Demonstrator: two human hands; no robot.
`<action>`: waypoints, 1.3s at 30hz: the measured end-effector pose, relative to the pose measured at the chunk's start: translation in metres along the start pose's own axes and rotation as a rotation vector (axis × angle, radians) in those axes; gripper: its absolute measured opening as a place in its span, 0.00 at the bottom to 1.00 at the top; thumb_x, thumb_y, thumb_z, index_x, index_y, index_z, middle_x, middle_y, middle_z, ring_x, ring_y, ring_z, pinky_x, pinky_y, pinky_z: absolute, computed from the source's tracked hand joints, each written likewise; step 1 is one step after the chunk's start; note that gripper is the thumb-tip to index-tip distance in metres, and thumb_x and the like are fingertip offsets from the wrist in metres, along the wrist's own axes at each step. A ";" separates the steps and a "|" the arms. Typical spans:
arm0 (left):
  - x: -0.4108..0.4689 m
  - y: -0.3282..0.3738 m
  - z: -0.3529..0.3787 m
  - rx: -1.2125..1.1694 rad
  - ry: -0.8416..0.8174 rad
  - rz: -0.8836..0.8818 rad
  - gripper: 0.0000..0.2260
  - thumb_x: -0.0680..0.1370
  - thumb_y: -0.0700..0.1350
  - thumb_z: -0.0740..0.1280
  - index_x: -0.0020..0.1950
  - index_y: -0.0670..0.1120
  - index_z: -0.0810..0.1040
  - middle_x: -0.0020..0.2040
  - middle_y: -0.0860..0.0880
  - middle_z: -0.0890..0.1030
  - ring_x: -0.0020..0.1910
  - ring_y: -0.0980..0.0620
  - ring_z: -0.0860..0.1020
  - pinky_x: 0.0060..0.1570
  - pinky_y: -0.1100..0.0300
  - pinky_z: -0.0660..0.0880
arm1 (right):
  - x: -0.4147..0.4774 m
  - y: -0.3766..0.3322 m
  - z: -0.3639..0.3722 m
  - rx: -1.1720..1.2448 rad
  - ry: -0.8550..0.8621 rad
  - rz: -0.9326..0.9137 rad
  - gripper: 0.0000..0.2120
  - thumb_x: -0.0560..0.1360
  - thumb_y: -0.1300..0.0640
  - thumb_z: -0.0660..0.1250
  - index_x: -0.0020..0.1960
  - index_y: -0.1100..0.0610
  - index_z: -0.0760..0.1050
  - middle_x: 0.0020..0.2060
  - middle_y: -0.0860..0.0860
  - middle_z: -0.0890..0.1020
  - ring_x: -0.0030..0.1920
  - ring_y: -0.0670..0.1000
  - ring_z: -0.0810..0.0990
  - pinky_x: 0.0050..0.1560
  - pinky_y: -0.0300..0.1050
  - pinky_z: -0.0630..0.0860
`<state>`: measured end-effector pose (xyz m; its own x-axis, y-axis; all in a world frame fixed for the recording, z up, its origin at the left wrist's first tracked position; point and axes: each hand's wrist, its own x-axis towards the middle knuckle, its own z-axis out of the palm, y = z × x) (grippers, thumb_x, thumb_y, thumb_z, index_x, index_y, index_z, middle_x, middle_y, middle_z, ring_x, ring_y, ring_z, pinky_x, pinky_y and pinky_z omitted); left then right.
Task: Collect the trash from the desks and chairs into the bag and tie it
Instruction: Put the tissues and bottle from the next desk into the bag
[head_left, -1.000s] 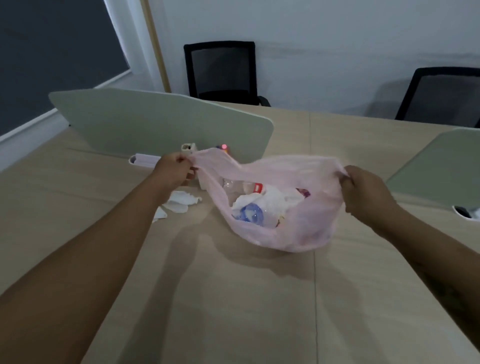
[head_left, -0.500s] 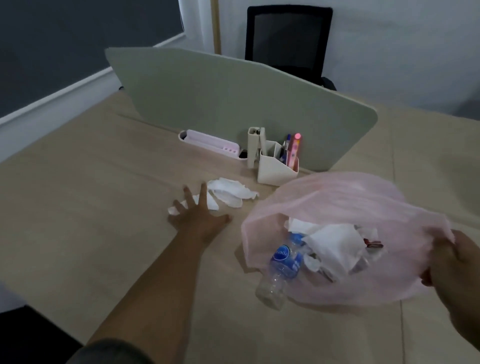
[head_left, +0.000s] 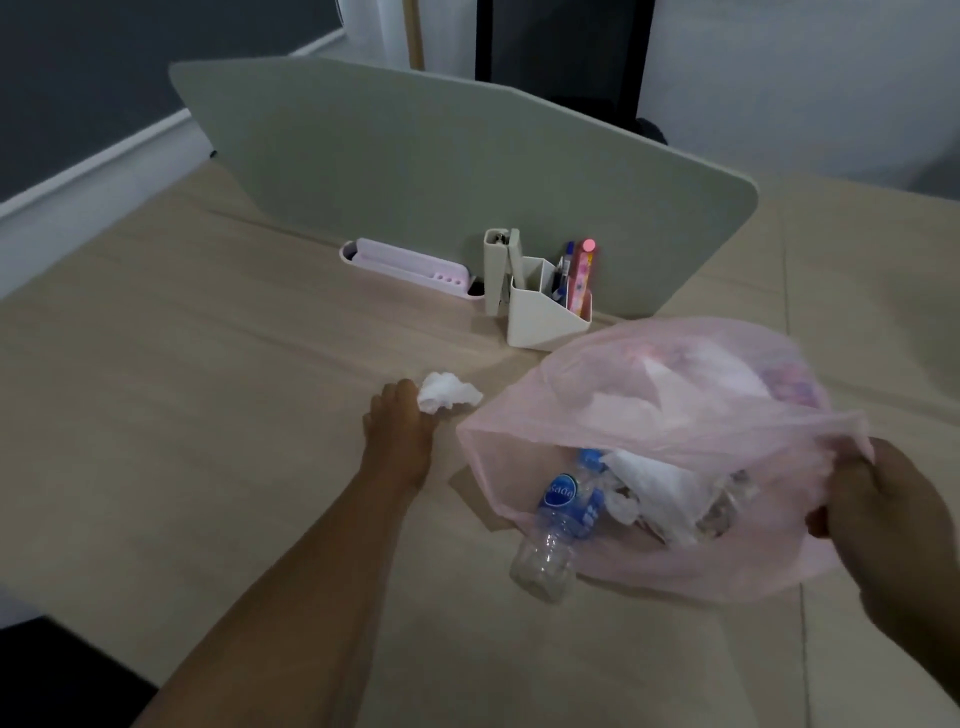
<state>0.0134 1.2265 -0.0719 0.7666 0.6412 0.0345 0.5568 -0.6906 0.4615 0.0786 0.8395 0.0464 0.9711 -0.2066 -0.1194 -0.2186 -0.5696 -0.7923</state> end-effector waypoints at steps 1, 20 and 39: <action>-0.005 -0.002 -0.011 -0.001 -0.006 -0.014 0.15 0.77 0.53 0.68 0.53 0.42 0.73 0.54 0.40 0.77 0.54 0.38 0.76 0.49 0.50 0.71 | -0.007 -0.012 -0.001 0.005 -0.020 -0.019 0.14 0.80 0.51 0.52 0.50 0.54 0.75 0.38 0.57 0.80 0.38 0.59 0.79 0.39 0.54 0.78; -0.124 0.215 -0.053 -0.229 -0.536 0.176 0.26 0.78 0.56 0.65 0.75 0.55 0.63 0.76 0.47 0.64 0.73 0.41 0.62 0.71 0.44 0.62 | -0.030 -0.037 -0.065 0.558 -0.185 0.155 0.15 0.78 0.62 0.50 0.57 0.55 0.74 0.41 0.55 0.76 0.33 0.51 0.71 0.34 0.45 0.73; -0.056 0.130 -0.071 -0.650 -0.138 -0.301 0.10 0.69 0.38 0.63 0.47 0.35 0.77 0.41 0.38 0.80 0.37 0.45 0.78 0.38 0.45 0.81 | 0.022 -0.066 -0.101 0.405 0.071 0.008 0.17 0.78 0.63 0.51 0.60 0.57 0.75 0.47 0.58 0.79 0.37 0.53 0.76 0.41 0.49 0.77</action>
<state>0.0197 1.1246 0.0487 0.6675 0.6941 -0.2695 0.4808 -0.1254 0.8678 0.1051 0.7924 0.1567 0.9574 -0.2723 -0.0963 -0.1572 -0.2113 -0.9647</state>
